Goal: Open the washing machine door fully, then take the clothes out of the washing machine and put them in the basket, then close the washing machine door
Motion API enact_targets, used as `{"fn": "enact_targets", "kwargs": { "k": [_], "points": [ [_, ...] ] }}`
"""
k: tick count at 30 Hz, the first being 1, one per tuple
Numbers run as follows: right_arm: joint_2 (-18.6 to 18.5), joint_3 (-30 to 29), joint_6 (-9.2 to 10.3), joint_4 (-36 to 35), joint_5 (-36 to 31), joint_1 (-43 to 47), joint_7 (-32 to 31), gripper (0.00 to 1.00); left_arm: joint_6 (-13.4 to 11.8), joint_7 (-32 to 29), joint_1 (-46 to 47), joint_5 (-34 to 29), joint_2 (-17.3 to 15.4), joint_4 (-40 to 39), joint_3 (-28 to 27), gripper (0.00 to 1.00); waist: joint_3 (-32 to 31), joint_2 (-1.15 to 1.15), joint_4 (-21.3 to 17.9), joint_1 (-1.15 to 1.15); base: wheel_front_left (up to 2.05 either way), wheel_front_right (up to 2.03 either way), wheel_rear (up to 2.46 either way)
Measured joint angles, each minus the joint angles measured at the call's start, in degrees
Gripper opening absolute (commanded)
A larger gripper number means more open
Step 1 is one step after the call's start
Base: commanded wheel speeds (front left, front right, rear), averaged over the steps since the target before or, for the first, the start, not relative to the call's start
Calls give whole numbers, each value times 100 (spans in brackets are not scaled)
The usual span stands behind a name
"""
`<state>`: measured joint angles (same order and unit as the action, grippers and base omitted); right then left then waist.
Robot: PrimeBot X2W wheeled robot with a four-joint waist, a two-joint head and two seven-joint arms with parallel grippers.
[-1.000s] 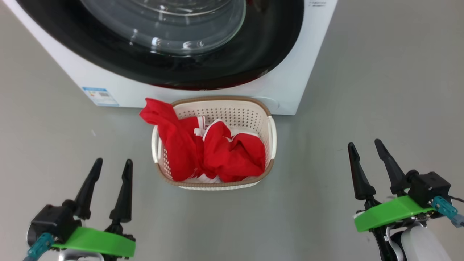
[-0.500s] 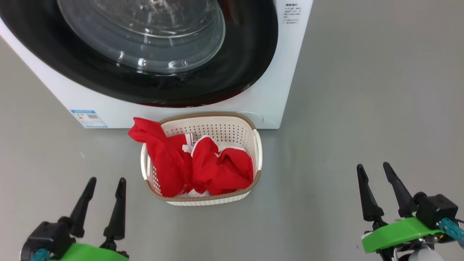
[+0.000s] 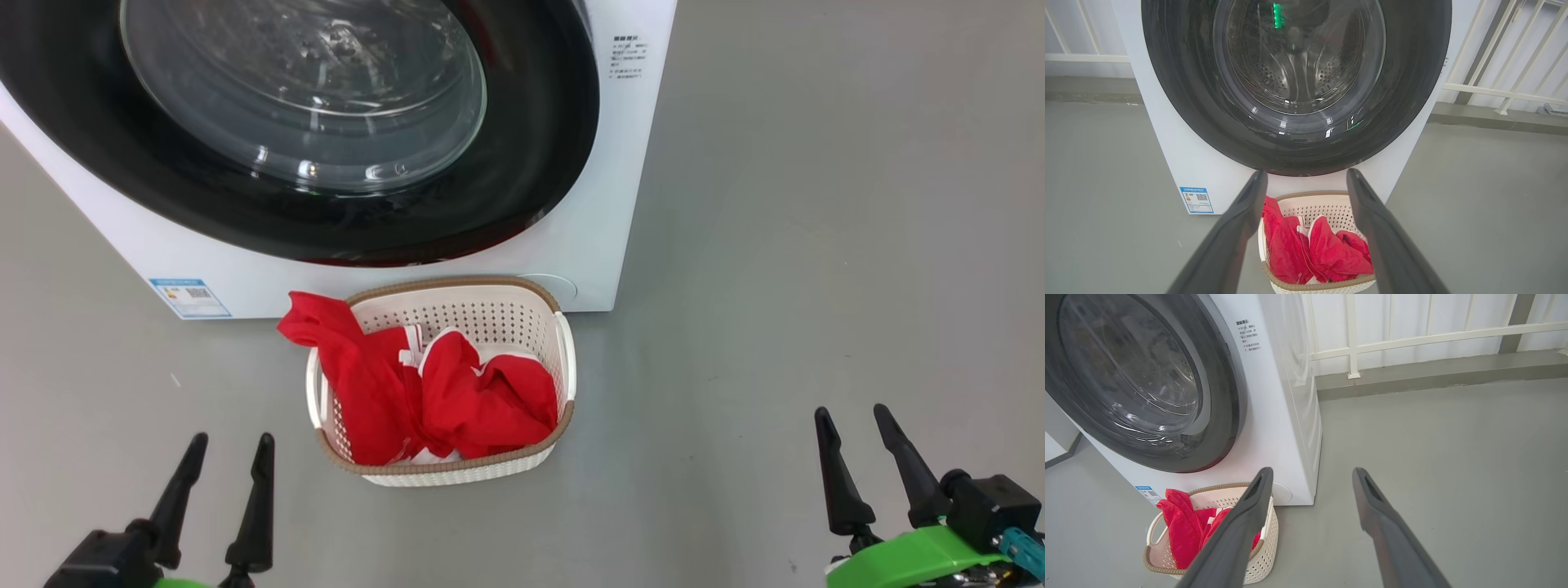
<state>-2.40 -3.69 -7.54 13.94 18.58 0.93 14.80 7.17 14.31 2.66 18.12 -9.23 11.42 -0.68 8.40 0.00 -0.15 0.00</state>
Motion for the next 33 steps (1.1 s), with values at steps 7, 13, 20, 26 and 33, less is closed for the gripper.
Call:
{"fn": "enact_targets", "kwargs": {
  "k": [7,13,20,26,33],
  "points": [
    [7,-93,0,-49,0,154,-1,100,0,0,-137,-2,1,-11,-36,100,-58,0,-4,0,0,0,0],
    [13,-151,0,-81,0,265,-1,100,0,0,-157,-2,3,-14,-52,100,-64,0,7,0,0,0,0],
    [20,-187,0,-81,0,275,-1,100,0,0,-157,-1,8,-18,-63,100,-79,0,-5,0,0,0,0],
    [20,-192,0,-81,0,275,-1,100,0,0,-157,-1,18,-23,-67,100,-98,0,-1,0,0,0,0],
    [21,-191,0,-82,8,275,-1,100,0,0,-157,0,19,-21,-70,100,-81,0,21,0,0,0,0]
  ]
}}
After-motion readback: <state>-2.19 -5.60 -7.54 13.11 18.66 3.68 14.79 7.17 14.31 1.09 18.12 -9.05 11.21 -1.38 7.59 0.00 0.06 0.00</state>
